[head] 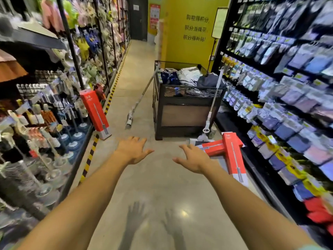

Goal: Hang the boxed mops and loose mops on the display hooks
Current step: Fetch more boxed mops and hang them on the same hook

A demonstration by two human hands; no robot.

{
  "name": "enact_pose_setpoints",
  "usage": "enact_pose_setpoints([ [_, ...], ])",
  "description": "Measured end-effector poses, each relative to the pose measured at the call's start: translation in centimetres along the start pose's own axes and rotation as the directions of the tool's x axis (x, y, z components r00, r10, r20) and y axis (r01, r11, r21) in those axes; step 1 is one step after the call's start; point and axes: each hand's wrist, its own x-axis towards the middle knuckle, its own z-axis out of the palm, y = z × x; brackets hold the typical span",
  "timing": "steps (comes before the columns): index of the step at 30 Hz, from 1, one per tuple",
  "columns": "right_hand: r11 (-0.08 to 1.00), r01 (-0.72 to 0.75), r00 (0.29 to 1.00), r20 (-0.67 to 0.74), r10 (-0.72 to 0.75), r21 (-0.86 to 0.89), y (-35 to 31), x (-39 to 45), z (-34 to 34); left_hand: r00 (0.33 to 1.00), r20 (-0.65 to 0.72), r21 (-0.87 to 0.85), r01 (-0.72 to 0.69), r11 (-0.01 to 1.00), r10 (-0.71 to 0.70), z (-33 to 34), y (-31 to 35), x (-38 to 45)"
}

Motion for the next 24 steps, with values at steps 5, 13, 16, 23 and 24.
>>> enact_pose_setpoints([
  [5,0.995,-0.075,0.997,-0.022,0.076,0.07,4.9,5.5,-1.1,0.995,0.065,-0.001,-0.08,0.997,0.08,0.0,3.0,8.4],
  [13,0.965,-0.215,0.976,-0.008,0.219,0.151,16.0,15.9,-1.3,0.972,0.102,-0.016,-0.21,0.978,0.211,0.1,8.6,23.8],
  [16,0.943,-0.256,0.965,0.003,0.261,0.213,21.0,20.0,-2.1,0.955,0.127,0.008,-0.271,0.963,0.267,-1.1,11.6,30.5],
  [23,0.873,-0.377,0.92,0.016,0.392,0.311,31.7,27.4,-5.0,0.92,0.163,0.066,-0.371,0.926,0.357,-4.1,19.9,43.4],
  [24,0.866,-0.391,0.914,0.019,0.405,0.311,33.0,28.1,-5.4,0.915,0.166,0.067,-0.382,0.922,0.368,-4.6,21.0,44.8],
])
